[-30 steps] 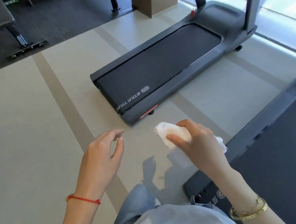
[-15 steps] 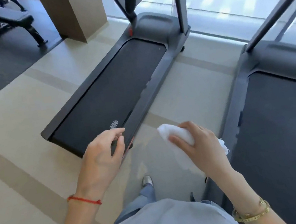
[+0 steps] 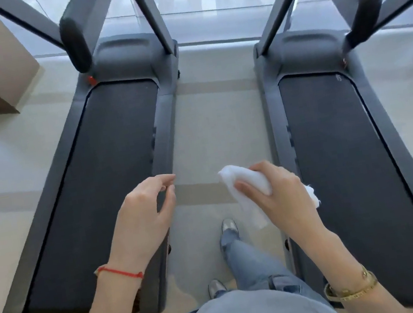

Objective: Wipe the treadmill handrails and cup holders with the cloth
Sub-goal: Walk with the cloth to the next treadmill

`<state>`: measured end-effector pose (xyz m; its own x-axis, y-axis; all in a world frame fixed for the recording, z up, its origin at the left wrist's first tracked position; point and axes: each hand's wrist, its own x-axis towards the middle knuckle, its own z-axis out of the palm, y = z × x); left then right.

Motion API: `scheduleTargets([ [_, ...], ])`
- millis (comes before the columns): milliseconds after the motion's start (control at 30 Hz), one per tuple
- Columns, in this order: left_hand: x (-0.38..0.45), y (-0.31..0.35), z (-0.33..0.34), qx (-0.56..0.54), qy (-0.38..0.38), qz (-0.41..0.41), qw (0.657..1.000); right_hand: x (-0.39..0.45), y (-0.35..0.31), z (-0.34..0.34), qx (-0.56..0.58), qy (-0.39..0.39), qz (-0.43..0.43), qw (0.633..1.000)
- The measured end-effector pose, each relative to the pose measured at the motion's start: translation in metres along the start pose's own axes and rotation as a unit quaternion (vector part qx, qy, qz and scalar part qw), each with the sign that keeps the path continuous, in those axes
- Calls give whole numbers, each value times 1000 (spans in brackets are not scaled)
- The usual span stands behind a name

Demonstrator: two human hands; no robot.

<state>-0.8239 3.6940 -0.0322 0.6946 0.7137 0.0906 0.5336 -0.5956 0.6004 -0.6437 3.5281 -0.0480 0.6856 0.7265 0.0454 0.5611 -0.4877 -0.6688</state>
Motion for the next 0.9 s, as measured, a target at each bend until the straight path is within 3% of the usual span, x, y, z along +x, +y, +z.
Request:
scheduleTargets([
  [333, 200, 27, 41, -24, -33, 73, 997, 154, 29, -12, 9, 65, 48, 997],
  [900, 527, 163, 140, -81, -95, 252, 960, 414, 93, -143, -31, 271, 70, 960],
])
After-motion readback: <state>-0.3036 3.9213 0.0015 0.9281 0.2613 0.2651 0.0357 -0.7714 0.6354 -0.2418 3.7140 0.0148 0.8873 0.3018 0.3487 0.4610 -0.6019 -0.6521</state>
